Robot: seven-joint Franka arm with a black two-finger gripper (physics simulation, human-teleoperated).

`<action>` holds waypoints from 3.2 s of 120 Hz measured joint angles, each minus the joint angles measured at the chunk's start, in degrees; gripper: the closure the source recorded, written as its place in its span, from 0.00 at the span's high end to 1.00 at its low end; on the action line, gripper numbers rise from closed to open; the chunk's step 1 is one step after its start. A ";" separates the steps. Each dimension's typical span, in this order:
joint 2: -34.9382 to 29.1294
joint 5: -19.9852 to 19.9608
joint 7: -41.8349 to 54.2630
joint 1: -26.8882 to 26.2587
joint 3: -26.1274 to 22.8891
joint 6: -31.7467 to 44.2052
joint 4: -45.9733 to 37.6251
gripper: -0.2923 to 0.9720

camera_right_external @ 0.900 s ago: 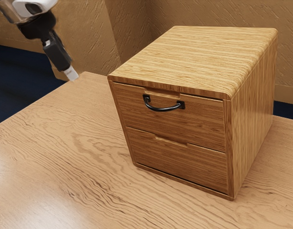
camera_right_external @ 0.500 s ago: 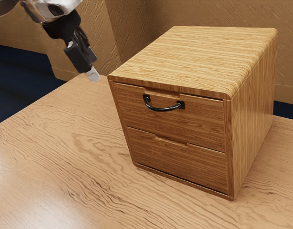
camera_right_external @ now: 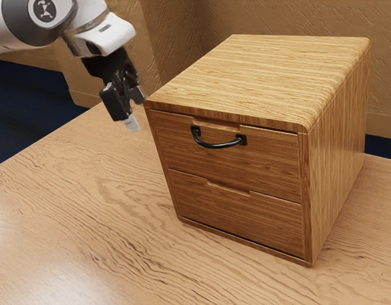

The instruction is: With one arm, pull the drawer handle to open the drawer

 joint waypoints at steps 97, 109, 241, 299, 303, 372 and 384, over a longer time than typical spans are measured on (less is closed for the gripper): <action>-21.78 19.91 11.47 -9.76 -9.55 18.37 -29.60 0.77; -21.31 20.13 10.83 -10.95 -9.55 19.54 -31.25 0.77; -19.71 20.22 7.11 -16.01 -9.58 23.91 -31.19 0.77; -16.12 20.31 5.90 -14.92 -9.01 27.11 -31.18 0.77; -15.85 20.31 5.85 -14.61 -8.98 27.31 -31.19 0.77; -16.18 21.76 5.48 -14.40 -8.11 28.31 -33.23 0.78; -17.52 21.77 5.44 -14.78 -8.14 28.34 -34.86 0.80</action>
